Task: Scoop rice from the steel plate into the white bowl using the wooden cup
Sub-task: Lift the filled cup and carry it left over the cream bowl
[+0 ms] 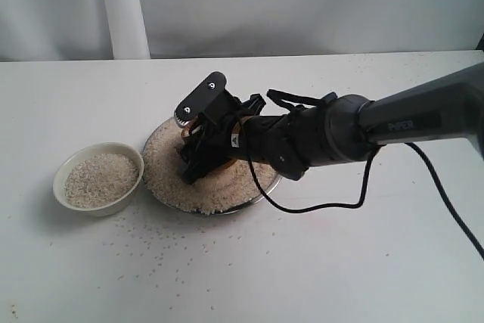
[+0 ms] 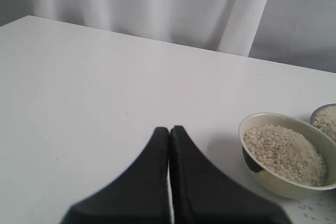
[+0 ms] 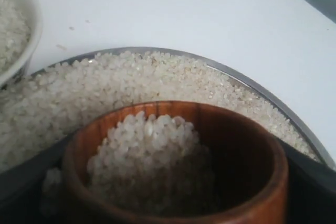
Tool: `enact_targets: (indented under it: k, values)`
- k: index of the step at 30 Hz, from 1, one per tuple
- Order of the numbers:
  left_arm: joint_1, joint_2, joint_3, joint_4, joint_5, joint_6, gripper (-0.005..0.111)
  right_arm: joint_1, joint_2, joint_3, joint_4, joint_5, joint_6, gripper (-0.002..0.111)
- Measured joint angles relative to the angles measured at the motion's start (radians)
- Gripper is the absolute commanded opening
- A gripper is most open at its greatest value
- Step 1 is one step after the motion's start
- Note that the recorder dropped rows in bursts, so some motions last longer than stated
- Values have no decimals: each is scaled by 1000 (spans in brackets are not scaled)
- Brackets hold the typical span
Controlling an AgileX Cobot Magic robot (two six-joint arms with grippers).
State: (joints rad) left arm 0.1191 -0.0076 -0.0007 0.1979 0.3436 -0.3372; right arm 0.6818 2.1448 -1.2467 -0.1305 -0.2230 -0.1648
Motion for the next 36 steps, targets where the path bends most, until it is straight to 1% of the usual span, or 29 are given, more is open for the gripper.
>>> enact_targets:
  k: [5, 14, 18, 21, 30, 36]
  values:
    - [0, 0, 0, 0, 0, 0, 0, 0, -58, 6, -12, 12, -18, 0]
    - [0, 0, 0, 0, 0, 0, 0, 27, -143, -10, -51, 118, -155, 0]
    - [0, 0, 0, 0, 0, 0, 0, 54, -144, -115, -63, 282, -168, 0]
    - [0, 0, 0, 0, 0, 0, 0, 86, -144, -203, -87, 361, -172, 0]
    - [0, 0, 0, 0, 0, 0, 0, 188, -128, -414, -190, 410, -209, 0]
    - [0, 0, 0, 0, 0, 0, 0, 231, -13, -542, -259, 467, -235, 0]
